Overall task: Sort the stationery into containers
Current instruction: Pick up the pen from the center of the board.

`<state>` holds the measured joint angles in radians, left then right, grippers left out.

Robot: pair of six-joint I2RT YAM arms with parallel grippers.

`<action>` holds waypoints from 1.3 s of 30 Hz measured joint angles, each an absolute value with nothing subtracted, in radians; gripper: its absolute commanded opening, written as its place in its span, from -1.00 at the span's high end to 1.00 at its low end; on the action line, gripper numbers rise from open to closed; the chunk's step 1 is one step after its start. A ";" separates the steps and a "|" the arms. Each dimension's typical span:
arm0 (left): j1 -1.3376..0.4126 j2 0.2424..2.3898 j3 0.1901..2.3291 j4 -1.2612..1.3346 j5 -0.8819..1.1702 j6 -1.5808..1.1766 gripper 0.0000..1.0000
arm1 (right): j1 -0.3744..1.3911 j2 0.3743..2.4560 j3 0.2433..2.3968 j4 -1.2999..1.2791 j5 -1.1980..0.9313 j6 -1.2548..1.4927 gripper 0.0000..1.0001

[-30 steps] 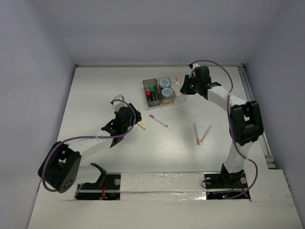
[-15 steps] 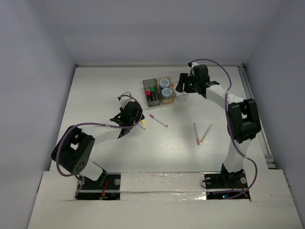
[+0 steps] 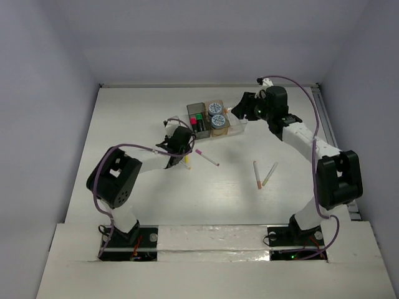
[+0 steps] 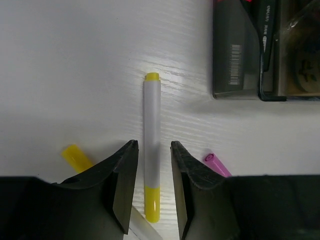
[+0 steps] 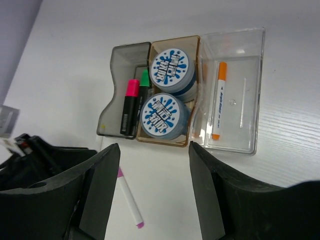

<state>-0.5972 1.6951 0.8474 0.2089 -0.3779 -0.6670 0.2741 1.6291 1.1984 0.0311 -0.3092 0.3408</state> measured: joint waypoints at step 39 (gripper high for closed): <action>-0.749 1.703 1.401 0.073 -0.467 -0.626 1.00 | 0.274 1.097 0.900 0.056 -0.178 0.439 0.99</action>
